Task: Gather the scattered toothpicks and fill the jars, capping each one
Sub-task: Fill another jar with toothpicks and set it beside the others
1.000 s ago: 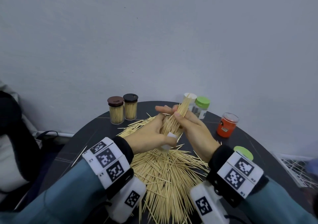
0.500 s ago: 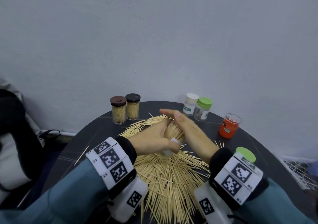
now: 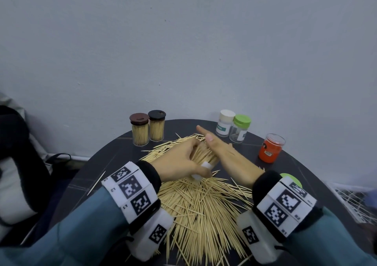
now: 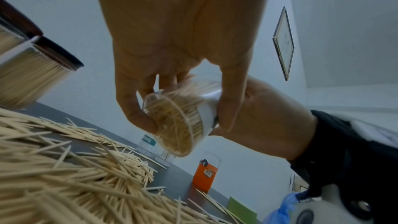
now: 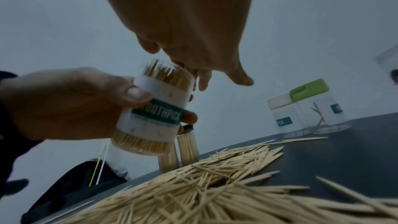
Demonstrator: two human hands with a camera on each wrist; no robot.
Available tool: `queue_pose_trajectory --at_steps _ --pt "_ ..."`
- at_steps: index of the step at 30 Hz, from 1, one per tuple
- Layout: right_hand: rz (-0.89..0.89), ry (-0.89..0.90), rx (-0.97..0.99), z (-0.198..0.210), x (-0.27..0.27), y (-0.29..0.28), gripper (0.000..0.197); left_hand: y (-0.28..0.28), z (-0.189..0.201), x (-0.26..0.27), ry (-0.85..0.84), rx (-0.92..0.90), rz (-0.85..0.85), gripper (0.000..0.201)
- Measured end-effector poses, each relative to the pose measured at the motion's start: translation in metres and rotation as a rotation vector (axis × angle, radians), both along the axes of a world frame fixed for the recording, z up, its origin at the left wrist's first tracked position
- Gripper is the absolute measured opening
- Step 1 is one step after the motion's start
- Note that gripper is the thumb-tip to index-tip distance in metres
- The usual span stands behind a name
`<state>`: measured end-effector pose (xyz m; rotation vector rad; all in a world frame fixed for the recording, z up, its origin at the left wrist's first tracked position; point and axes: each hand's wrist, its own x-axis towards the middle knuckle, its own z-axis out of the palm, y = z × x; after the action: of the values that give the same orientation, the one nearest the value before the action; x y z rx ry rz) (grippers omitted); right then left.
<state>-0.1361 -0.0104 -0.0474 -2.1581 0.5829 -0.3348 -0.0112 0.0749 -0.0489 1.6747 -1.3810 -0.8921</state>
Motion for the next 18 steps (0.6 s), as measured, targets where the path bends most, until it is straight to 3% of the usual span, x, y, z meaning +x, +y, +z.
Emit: queue_pose_trajectory --at_steps 6,10,13,18 --pt "-0.03 -0.08 0.091 0.009 -0.009 -0.007 0.064 -0.001 -0.005 0.004 0.055 -0.066 0.097 0.054" --pt "0.039 0.003 0.008 0.001 -0.004 -0.004 0.055 -0.003 -0.006 0.009 0.075 -0.111 0.161 0.048" --pt "0.031 -0.073 -0.025 0.006 -0.004 -0.003 0.047 -0.002 -0.005 0.012 0.034 -0.157 0.204 0.054" --pt "-0.018 -0.241 -0.309 0.011 -0.006 -0.011 0.025 0.0 0.0 0.017 -0.022 -0.255 0.233 0.058"
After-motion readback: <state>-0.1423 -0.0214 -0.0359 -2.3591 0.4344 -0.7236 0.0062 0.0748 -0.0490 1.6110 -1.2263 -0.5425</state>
